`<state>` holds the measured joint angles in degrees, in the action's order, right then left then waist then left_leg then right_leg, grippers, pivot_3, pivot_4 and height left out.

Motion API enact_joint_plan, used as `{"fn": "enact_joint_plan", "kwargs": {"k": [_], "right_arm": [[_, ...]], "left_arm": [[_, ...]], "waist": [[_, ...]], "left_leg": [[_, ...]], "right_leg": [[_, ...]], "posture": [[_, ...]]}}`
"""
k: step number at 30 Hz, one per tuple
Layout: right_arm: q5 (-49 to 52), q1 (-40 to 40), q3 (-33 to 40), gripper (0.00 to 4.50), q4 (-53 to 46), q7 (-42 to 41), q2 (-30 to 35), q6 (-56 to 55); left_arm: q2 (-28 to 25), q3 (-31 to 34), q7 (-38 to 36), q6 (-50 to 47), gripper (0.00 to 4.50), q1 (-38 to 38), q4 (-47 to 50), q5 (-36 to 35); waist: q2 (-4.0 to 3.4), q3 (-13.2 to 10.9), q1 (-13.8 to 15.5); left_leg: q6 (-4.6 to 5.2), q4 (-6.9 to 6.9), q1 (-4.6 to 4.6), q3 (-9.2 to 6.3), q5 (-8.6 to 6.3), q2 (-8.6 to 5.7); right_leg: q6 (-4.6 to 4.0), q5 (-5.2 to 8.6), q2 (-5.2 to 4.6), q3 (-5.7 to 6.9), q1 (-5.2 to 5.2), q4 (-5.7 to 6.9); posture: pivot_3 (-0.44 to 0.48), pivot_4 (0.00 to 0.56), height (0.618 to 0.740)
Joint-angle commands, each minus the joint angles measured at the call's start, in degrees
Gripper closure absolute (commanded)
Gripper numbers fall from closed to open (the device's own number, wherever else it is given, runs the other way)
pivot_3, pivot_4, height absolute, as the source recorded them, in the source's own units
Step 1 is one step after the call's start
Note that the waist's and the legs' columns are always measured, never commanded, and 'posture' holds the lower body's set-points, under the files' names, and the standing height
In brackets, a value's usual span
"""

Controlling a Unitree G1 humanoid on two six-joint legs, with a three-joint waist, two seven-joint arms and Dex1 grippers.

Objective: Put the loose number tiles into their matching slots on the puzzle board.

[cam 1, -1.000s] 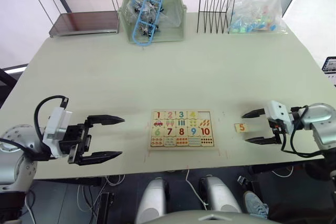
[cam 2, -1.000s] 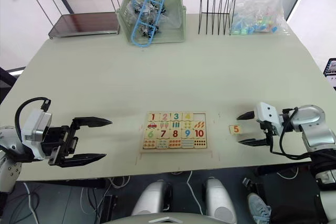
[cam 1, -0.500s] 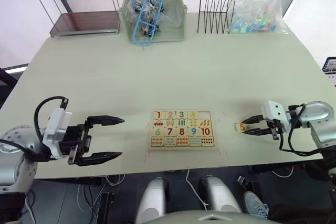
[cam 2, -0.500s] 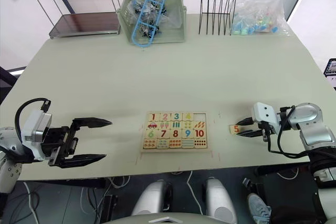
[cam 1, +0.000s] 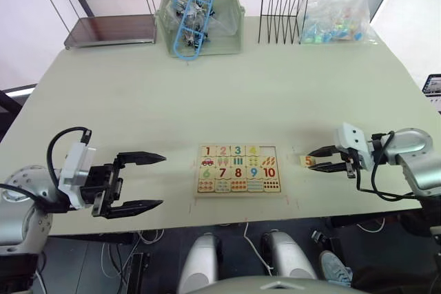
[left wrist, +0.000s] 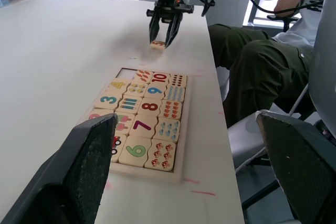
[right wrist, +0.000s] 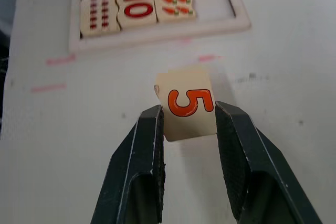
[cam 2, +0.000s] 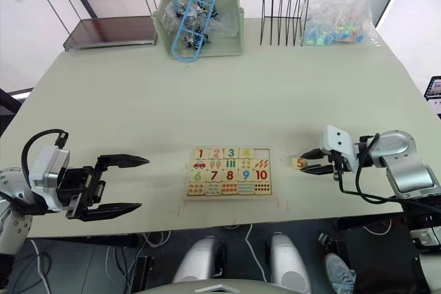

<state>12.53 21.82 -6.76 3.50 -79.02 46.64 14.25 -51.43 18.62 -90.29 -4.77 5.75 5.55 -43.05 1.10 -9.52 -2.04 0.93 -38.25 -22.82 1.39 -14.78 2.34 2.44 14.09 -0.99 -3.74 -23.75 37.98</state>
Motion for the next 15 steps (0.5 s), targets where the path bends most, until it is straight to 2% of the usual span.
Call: {"fn": "enact_joint_plan", "kwargs": {"k": [1,7,15], "right_arm": [[2.2,1.9,0.5,3.64,-7.2,2.8,0.6,8.9],[0.6,8.0,-5.0,3.64,-12.6,5.1,0.5,20.0],[-6.0,21.2,-16.2,3.64,-11.1,6.4,-1.2,29.0]], "left_arm": [[0.4,2.2,0.0,0.0,0.00,0.3,1.7,-0.5],[1.5,2.7,0.5,0.3,0.00,1.2,2.7,0.1],[2.2,3.4,1.3,0.5,0.00,1.8,3.5,0.3]], "waist": [[0.00,0.0,0.0],[-0.01,0.0,-0.2],[-0.03,0.0,-0.2]], "left_leg": [[0.00,0.00,0.00,-0.01,0.00,0.00],[0.00,0.00,-0.01,-0.07,0.00,0.01],[0.00,0.00,-0.07,-0.08,0.00,0.01]], "right_leg": [[0.00,0.00,0.00,0.00,0.00,0.00],[0.00,0.00,0.00,0.00,-0.04,0.00],[-0.01,0.00,-0.04,-0.02,-0.14,0.01]], "posture": [[0.000,0.150,0.740],[0.000,0.150,0.740],[0.000,0.150,0.740]]}}
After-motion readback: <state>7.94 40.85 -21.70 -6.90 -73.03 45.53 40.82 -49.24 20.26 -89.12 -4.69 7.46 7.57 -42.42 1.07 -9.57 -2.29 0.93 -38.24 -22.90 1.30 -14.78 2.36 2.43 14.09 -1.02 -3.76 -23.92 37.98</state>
